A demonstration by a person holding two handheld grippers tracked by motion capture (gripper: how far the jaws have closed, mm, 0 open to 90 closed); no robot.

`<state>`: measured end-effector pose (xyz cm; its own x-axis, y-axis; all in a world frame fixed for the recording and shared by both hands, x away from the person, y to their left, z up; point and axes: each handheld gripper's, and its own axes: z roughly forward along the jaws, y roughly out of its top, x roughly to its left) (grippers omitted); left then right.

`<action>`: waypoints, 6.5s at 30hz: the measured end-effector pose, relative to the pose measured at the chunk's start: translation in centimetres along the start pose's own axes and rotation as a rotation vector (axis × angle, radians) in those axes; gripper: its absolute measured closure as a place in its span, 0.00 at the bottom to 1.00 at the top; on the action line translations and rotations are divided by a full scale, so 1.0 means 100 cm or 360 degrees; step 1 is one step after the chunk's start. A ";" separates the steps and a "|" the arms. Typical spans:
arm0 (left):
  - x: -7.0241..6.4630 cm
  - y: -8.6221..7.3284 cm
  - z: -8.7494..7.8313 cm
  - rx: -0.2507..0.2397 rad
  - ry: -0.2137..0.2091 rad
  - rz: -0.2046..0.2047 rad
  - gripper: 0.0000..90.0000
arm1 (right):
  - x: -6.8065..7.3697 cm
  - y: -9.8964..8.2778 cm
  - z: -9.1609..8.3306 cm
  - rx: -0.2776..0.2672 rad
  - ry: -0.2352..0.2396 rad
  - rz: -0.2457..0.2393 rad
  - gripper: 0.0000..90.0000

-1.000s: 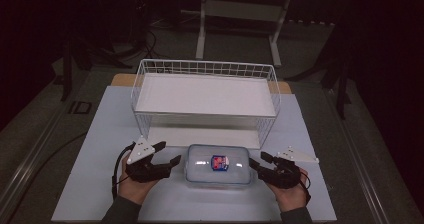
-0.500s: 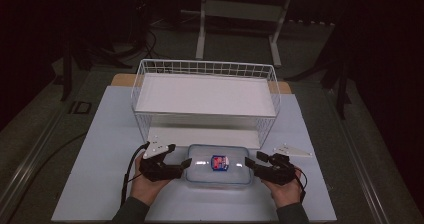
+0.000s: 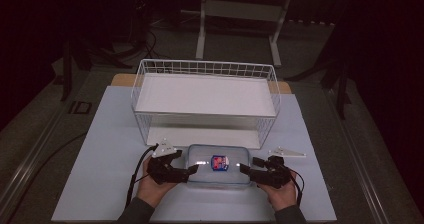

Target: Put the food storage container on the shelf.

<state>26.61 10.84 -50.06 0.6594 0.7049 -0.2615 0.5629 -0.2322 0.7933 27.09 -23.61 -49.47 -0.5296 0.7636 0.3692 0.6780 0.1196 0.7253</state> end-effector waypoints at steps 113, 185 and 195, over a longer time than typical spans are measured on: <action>-0.013 0.070 -0.096 -0.0094 -0.0349 -0.0408 0.57 | 0.038 0.068 -0.079 -0.0147 0.0445 0.0100 0.56; 0.046 0.180 -0.087 -0.0432 0.0051 -0.0590 0.61 | 0.013 0.216 -0.023 -0.0103 0.0430 0.0345 0.49; 0.050 0.180 -0.077 -0.0451 0.0090 -0.0605 0.60 | 0.005 0.217 -0.015 -0.0159 0.0379 0.0362 0.46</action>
<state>36.25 15.38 -32.83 0.4004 0.7418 -0.5379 0.5955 0.2355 0.7681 40.75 -21.57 -32.62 -0.4824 0.5928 0.6449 0.7455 -0.1087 0.6576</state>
